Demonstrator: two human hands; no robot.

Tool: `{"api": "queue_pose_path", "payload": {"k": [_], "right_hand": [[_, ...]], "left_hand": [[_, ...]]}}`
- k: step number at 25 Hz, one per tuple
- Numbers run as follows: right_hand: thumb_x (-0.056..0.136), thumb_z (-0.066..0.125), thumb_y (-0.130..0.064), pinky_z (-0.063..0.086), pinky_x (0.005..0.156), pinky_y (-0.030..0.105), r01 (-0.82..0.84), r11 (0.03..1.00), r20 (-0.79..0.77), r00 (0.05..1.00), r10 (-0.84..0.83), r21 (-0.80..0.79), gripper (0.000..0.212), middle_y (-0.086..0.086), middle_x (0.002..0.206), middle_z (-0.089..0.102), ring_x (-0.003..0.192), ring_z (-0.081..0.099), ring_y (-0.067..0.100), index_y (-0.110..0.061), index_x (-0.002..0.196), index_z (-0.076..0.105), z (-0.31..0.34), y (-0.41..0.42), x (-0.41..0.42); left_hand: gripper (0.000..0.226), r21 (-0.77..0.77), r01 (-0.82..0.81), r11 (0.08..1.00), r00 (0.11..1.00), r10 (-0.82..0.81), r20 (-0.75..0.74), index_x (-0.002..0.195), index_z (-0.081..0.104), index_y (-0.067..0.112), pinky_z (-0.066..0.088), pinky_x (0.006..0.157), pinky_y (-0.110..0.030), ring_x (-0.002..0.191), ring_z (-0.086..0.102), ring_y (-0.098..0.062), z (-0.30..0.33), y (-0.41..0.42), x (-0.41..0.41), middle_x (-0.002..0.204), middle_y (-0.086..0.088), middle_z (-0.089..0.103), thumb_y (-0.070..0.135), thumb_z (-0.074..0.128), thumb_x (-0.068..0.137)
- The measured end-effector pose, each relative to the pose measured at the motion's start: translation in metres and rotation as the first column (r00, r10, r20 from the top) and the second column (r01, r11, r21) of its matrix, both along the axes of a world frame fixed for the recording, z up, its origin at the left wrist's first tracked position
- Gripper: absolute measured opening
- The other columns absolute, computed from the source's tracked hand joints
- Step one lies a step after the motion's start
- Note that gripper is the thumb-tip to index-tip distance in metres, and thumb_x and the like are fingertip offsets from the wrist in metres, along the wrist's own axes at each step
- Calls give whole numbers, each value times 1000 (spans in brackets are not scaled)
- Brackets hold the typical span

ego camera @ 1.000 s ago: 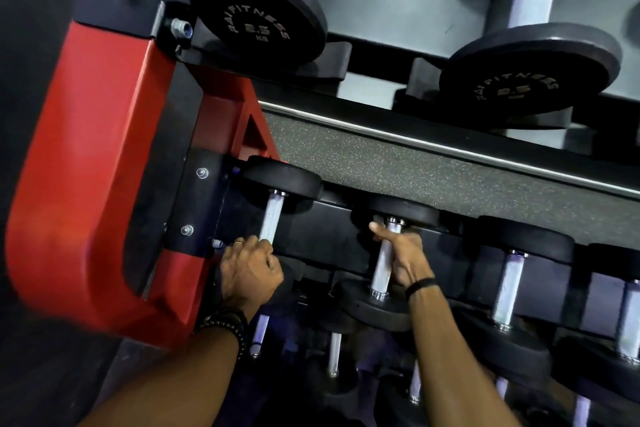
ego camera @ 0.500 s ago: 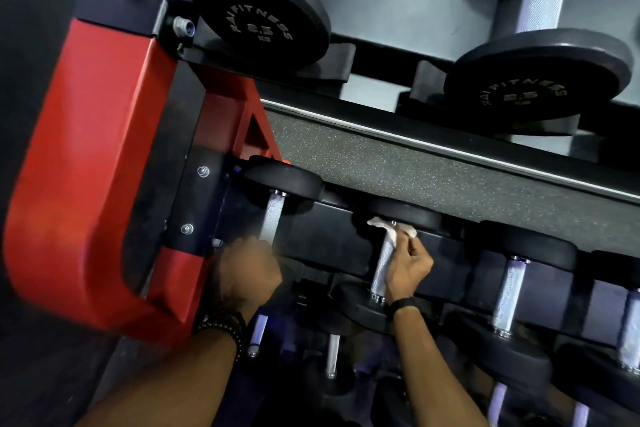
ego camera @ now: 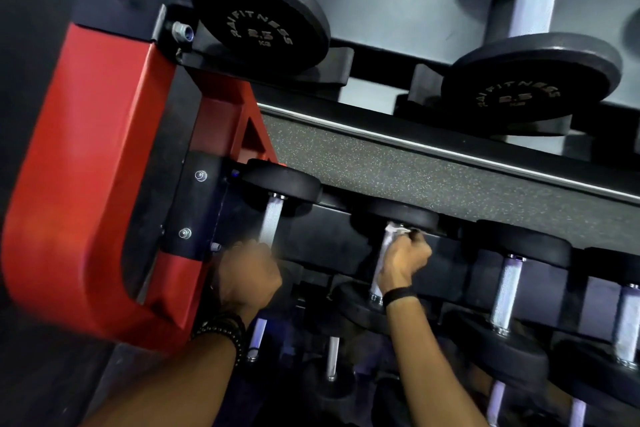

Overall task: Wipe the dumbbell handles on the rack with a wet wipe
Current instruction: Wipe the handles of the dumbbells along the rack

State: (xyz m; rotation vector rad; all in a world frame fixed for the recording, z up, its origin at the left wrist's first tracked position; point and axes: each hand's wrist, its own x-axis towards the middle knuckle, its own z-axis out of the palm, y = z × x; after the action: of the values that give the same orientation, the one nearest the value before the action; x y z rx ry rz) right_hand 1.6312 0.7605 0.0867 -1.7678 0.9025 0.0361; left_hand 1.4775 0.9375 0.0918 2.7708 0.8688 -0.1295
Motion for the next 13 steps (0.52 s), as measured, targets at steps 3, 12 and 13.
{"api": "queue_pose_path", "payload": {"k": [3, 12, 13], "right_hand": [[74, 56, -7, 46, 85, 40, -281, 955, -96, 958, 272, -96, 18, 13, 92, 58, 84, 52, 23, -4, 92, 55, 3, 11, -8], [84, 62, -8, 48, 80, 36, -431, 892, -242, 859, 452, 137, 6, 11, 89, 62, 80, 58, 22, -5, 89, 62, 3, -20, 11], [84, 58, -2, 49, 73, 34, -429, 864, -246, 836, 490, 263, 5, 13, 86, 64, 73, 59, 24, -4, 84, 63, 6, -25, 17]], "left_hand": [[29, -6, 3, 1000, 1000, -3, 0, 64, 63, 10, 45, 64, -39, 68, 55, -33, 0, 0, 1, 67, -9, 58, 24, 38, 68], [28, 19, 32, 999, 999, -32, 1, 64, 63, 8, 45, 63, -39, 67, 55, -33, -2, 0, -1, 67, -9, 59, 23, 40, 68], [27, 22, 38, 999, 999, -38, 4, 64, 63, 8, 44, 62, -39, 67, 55, -33, -1, 1, -1, 67, -9, 59, 23, 40, 67]]}}
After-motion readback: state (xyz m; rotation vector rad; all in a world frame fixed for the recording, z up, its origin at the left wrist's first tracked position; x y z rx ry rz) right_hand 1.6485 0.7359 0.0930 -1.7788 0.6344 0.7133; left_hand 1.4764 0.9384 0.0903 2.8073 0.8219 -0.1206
